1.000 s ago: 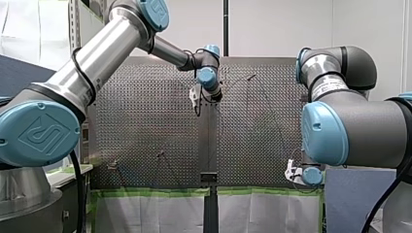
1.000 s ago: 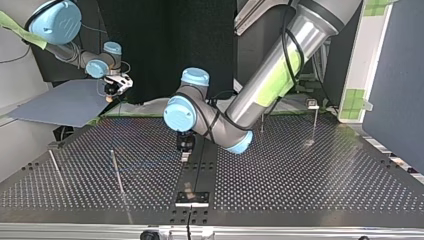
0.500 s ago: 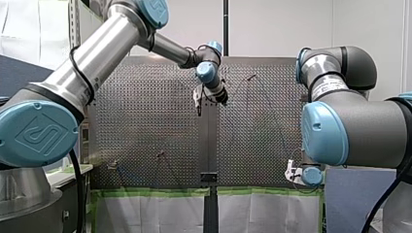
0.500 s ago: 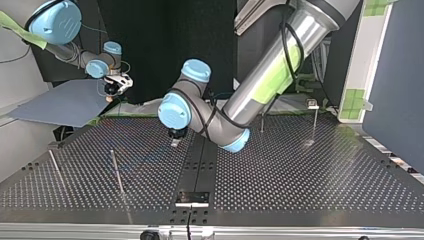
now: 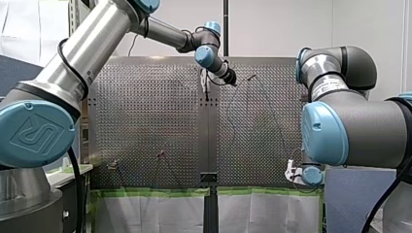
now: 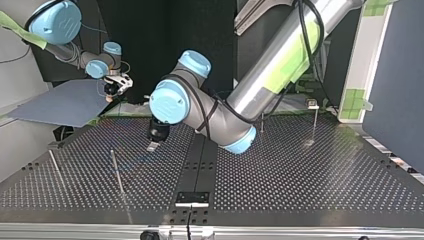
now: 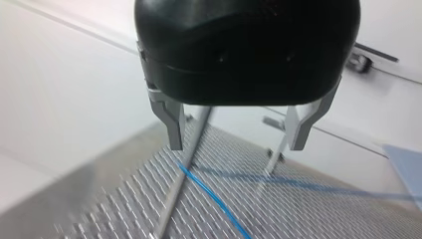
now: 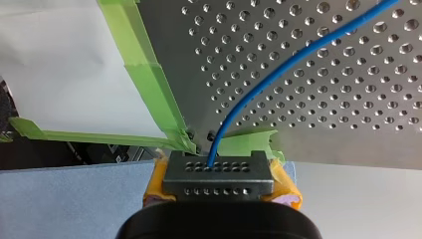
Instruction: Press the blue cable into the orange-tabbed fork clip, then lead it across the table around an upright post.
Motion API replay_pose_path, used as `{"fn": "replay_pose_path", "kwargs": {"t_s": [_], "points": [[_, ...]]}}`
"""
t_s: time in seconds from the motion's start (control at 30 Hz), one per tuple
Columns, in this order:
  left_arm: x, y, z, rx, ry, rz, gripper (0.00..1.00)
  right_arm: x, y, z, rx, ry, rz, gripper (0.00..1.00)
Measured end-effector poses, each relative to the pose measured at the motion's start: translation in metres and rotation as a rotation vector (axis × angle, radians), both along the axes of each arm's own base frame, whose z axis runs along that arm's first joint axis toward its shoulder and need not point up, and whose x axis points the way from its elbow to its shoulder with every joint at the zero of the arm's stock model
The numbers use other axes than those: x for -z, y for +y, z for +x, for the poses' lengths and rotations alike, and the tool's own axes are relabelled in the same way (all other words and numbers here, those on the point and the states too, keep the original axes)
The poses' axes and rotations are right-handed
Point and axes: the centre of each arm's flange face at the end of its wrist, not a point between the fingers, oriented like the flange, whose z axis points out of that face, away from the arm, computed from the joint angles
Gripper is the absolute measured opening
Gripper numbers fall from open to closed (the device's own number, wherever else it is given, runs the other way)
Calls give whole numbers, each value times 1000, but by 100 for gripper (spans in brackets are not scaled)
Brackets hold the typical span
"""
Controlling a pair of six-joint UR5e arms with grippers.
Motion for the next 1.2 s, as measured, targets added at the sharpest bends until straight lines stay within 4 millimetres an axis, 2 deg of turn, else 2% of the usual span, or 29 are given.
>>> {"fn": "replay_pose_path", "kwargs": {"t_s": [0.37, 0.9, 1.2], "points": [[-12, -19, -8, 43, -70, -72, 100, 0, -1, 0, 0, 0, -1, 0], [-13, -21, -12, -6, -69, -79, 100, -1, -2, 0, -1, -1, -4, 0], [-14, -14, -19, -71, -81, 7, 100, -2, -4, 2, -5, -1, -6, 0]]}}
